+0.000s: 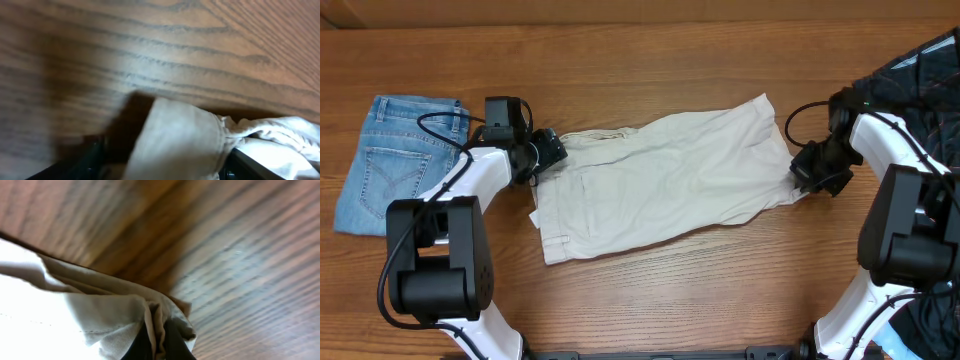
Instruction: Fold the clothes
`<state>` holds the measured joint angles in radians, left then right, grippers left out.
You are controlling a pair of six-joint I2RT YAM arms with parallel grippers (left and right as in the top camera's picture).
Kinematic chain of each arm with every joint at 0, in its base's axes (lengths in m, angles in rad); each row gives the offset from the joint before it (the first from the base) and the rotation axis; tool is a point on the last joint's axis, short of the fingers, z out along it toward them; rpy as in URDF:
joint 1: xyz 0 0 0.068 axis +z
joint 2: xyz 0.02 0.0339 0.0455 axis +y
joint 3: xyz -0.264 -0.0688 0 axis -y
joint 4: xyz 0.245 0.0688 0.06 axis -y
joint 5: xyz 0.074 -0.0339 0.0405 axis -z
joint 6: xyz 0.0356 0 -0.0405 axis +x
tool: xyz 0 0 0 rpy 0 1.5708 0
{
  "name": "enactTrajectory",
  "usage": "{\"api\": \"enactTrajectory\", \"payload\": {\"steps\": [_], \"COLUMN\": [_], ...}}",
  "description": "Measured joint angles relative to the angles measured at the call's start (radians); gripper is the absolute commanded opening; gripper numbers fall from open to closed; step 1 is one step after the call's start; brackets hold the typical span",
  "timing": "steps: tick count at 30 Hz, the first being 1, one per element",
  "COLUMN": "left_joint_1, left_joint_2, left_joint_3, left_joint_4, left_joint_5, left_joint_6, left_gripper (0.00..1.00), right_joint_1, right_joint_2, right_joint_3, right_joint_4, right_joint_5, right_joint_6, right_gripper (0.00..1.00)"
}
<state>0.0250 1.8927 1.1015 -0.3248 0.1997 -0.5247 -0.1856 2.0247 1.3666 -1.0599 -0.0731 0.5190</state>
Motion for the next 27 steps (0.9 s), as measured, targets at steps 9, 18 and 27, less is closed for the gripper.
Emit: {"api": "enactTrajectory", "payload": {"steps": [9, 18, 27], "left_joint_1": [0.002, 0.002, 0.002], "left_joint_2": [0.006, 0.008, 0.009], "left_joint_3": [0.002, 0.004, 0.004], "left_joint_4": [0.018, 0.017, 0.015], "left_joint_5": [0.026, 0.037, 0.037], "left_joint_6": [0.0, 0.01, 0.031], "left_gripper": [0.73, 0.72, 0.71], "right_joint_1": [-0.003, -0.003, -0.003], "right_joint_2": [0.002, 0.003, 0.004], "right_joint_3": [-0.002, -0.005, -0.008], "right_joint_4": [-0.068, -0.085, -0.113], "right_joint_5": [0.04, 0.104, 0.199], "right_joint_6": [0.013, 0.017, 0.052], "right_gripper": [0.04, 0.04, 0.04]}}
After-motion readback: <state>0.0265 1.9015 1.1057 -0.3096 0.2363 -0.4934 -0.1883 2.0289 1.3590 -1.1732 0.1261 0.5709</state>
